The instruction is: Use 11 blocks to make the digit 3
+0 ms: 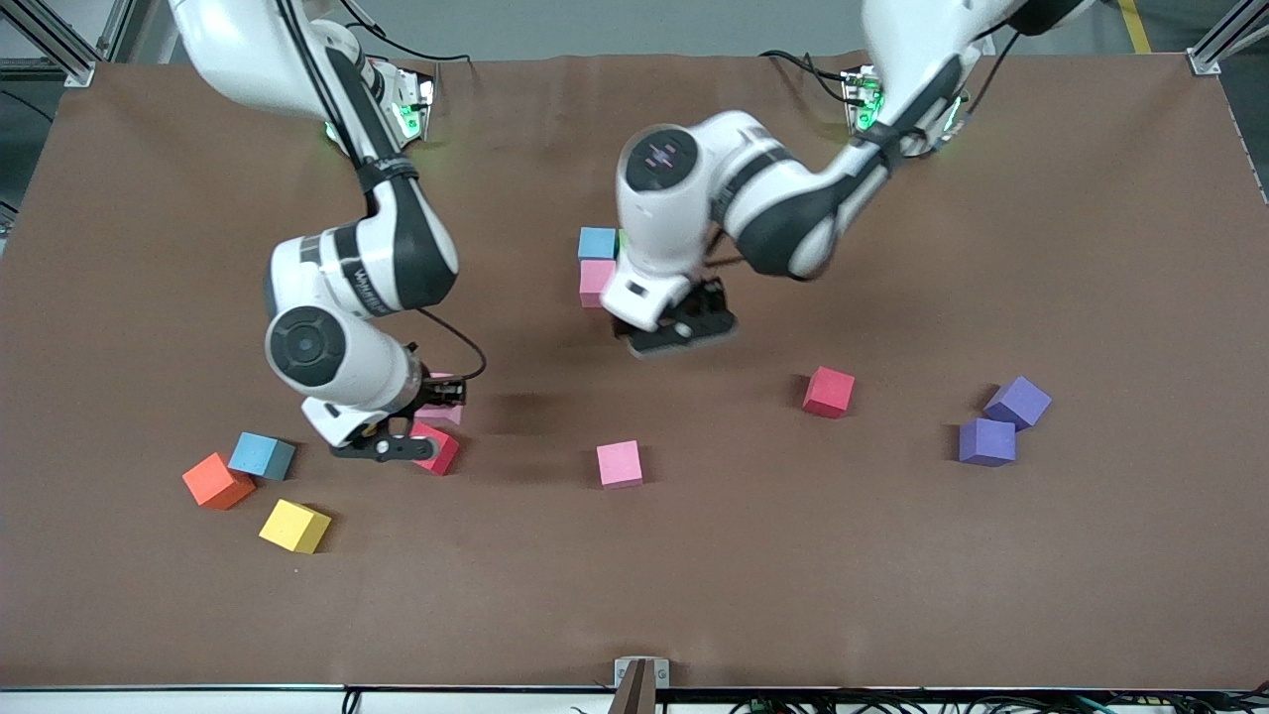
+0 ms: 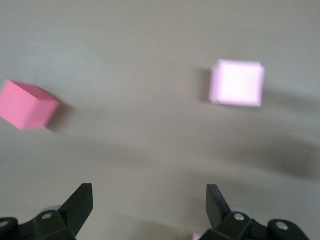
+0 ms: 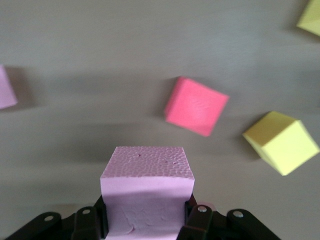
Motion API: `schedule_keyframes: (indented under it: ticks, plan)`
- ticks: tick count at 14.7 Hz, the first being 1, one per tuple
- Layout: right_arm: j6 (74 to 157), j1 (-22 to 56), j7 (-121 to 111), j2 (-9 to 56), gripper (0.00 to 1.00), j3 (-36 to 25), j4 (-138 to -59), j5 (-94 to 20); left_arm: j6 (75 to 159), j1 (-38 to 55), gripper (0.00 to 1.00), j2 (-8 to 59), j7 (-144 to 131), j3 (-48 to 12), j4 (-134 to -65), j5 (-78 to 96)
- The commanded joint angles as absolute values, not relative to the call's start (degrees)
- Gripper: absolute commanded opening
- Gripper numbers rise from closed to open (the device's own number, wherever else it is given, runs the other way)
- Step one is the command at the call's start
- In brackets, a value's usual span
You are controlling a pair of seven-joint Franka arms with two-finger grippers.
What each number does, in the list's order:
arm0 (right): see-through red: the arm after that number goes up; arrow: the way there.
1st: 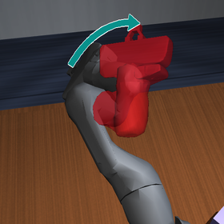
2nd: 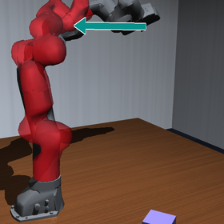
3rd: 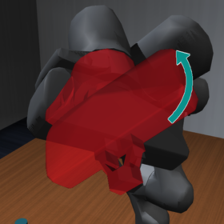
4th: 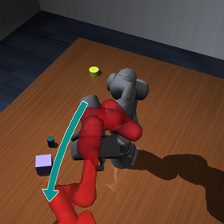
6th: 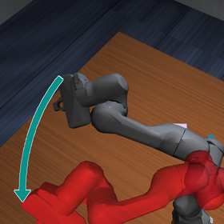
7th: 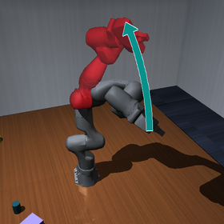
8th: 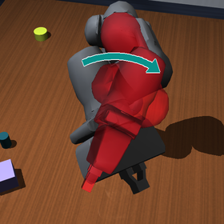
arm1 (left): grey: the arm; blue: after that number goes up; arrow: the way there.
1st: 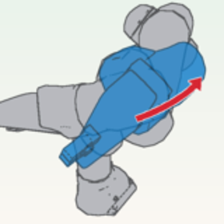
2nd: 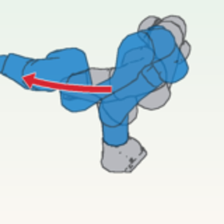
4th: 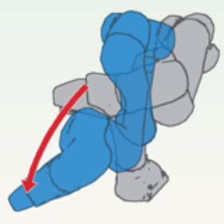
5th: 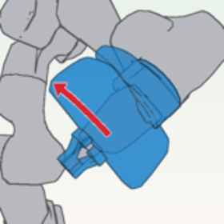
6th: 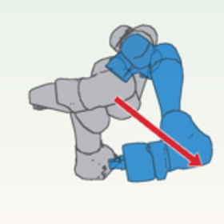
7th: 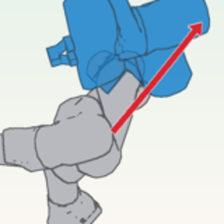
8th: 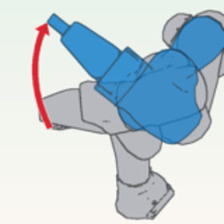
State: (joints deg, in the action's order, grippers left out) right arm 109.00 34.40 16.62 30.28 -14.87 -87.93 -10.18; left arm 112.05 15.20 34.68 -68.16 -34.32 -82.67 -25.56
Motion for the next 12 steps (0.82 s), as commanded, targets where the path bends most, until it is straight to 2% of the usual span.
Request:
schedule_keyframes:
  ticks: [1,5,8,12]
  plan:
    - [109.2,38.3,15.8,34.3,0.16,-14.5,-84.3,-10.4,111.7,11.3,1.0,34.7,-64.7,-34.5,-83.4,-25.0]
    - [110.1,41.8,16.2,39.5,0.12,-12.4,-78.1,-11.8,111.3,5.9,1.0,34.7,-63.1,-34.4,-84.9,-24.2]
    - [113.6,42.3,16.5,41.2,0.1,-12.0,-78.2,-18.3,111.3,4.7,1.0,35.5,-62.5,-34.3,-84.6,-24.4]
    - [113.9,46.4,16.8,41.7,0.07,-12.1,-81.9,-18.3,114.4,4.6,1.0,38.7,-56.3,-34.4,-81.9,-24.5]
